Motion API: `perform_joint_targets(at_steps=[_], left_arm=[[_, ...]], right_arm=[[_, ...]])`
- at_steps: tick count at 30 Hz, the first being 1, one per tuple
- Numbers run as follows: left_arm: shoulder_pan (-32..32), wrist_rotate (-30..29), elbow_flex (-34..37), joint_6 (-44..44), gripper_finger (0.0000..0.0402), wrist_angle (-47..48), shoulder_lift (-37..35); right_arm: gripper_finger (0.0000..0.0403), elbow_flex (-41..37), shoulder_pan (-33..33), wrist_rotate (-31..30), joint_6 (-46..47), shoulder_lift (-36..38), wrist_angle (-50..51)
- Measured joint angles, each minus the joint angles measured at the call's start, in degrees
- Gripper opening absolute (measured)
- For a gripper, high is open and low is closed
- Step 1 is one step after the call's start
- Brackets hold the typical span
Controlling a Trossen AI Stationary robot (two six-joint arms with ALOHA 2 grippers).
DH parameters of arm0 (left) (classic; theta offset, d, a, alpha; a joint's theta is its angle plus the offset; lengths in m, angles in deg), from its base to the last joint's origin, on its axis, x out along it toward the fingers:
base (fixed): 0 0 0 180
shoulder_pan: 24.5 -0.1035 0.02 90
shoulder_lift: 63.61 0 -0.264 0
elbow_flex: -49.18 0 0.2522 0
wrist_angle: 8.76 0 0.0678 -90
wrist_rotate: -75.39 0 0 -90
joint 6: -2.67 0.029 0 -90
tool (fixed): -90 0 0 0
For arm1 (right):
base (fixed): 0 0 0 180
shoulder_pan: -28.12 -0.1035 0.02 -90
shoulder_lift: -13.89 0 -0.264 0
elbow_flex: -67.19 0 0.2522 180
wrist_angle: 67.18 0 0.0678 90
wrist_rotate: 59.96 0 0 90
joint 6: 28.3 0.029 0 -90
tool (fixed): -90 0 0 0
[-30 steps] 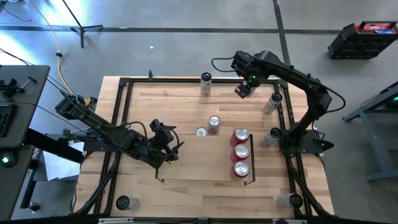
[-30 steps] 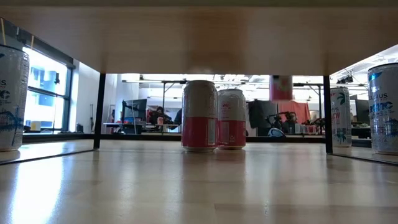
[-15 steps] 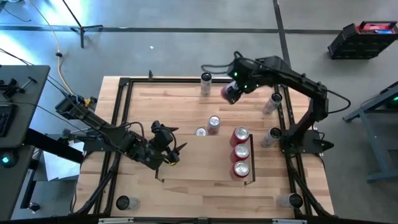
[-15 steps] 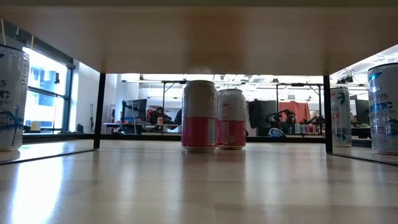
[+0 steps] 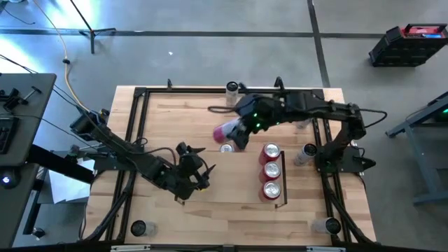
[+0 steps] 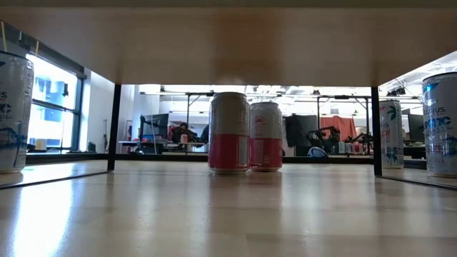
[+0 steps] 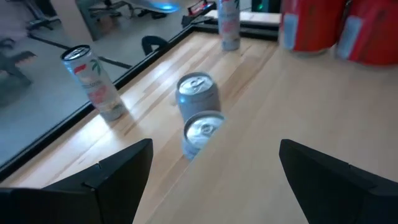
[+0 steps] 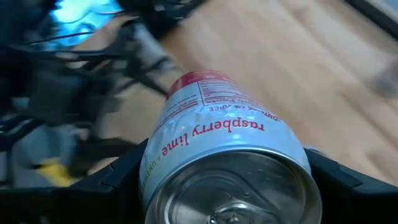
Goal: Place canned beverage on shelf
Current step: Put the top pink and white bottle on the shelf
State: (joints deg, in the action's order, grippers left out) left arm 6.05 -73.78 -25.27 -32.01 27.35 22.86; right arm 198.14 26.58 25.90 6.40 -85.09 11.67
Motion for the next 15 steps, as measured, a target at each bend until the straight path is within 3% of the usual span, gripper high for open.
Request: perform_joint_targets(at_steps=[8,11,15], left_arm=[[1.4,-0.5,0.0,0.8,0.0341,0.1,0.4],[2.5,-0.5,0.0,1.7,0.0341,0.0,0.3],[4.1,-0.5,0.0,3.5,0.0341,-0.1,-0.6]], right_arm=[[0.0284,18.0,-5.4,-1.3,-1.6,-9.9,5.4],[0.0284,14.4,-6.5,-0.2,-1.4,-9.8,1.5],[0.0284,13.8,-7.9,-2.4,0.4,-10.0,5.9]])
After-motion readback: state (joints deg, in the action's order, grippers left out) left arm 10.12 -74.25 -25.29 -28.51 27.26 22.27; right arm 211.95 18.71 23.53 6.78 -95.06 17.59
